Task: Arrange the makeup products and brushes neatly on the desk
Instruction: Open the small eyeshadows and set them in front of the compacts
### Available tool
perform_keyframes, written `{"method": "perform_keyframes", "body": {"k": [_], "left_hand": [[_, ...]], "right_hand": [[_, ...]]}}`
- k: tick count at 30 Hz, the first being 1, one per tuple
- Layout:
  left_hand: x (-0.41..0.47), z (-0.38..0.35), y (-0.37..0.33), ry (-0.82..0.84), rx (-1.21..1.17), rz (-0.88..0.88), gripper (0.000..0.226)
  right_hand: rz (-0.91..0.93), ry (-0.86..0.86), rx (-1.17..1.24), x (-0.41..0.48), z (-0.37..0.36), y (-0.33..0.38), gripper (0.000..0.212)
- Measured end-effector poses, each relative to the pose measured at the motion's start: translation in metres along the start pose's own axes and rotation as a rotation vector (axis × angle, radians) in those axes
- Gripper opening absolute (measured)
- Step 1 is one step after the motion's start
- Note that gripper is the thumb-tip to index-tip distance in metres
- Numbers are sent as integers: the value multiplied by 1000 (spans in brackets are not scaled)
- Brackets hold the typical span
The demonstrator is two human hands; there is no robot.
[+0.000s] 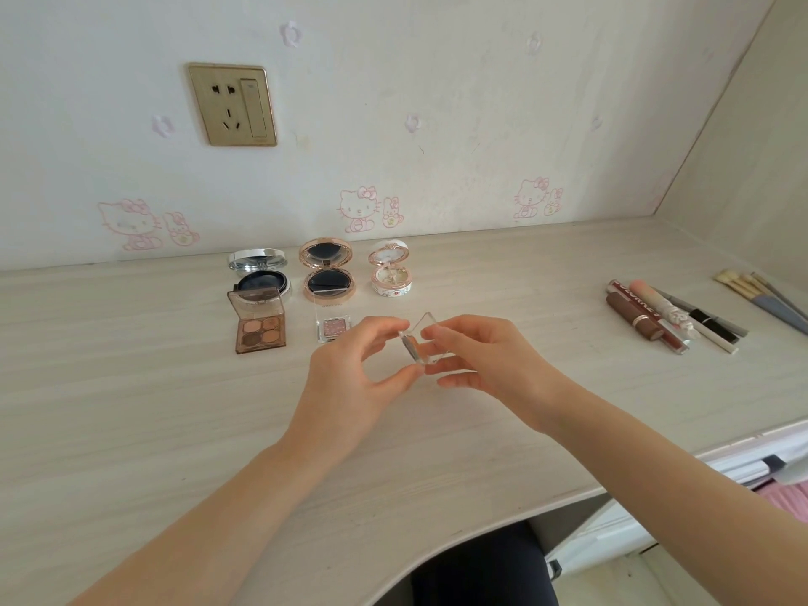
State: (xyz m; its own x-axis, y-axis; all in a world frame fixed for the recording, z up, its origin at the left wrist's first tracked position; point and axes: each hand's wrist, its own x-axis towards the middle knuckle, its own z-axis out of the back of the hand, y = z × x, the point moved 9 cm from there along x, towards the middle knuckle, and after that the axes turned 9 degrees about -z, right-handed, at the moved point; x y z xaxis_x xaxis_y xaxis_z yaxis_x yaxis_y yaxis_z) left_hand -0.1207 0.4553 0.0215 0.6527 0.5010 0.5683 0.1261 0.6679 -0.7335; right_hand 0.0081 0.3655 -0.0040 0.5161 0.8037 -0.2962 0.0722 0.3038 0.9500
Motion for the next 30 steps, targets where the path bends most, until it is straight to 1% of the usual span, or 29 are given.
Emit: {"method": "perform_keyframes", "body": {"k": [3, 6, 10, 15, 20, 30], "left_hand": [[-1, -1, 0, 14, 51, -25, 30], [-1, -2, -5, 30, 116, -98, 18], [-4, -10, -13, 104, 204, -219, 14], [-8, -21, -8, 218, 282, -241, 12], [-10, -26, -7, 277, 314, -262, 9], [-12, -29, -10, 305, 359, -308, 6]], "right_hand": [[30, -29, -114, 2, 6, 0, 18], [76, -60, -215, 2, 10, 2, 16], [137, -111, -411, 3, 12, 2, 18], [164, -140, -598, 5, 8, 3, 19], [187, -156, -643, 6, 5, 5, 17], [202, -126, -590, 12, 2, 13, 19]]}}
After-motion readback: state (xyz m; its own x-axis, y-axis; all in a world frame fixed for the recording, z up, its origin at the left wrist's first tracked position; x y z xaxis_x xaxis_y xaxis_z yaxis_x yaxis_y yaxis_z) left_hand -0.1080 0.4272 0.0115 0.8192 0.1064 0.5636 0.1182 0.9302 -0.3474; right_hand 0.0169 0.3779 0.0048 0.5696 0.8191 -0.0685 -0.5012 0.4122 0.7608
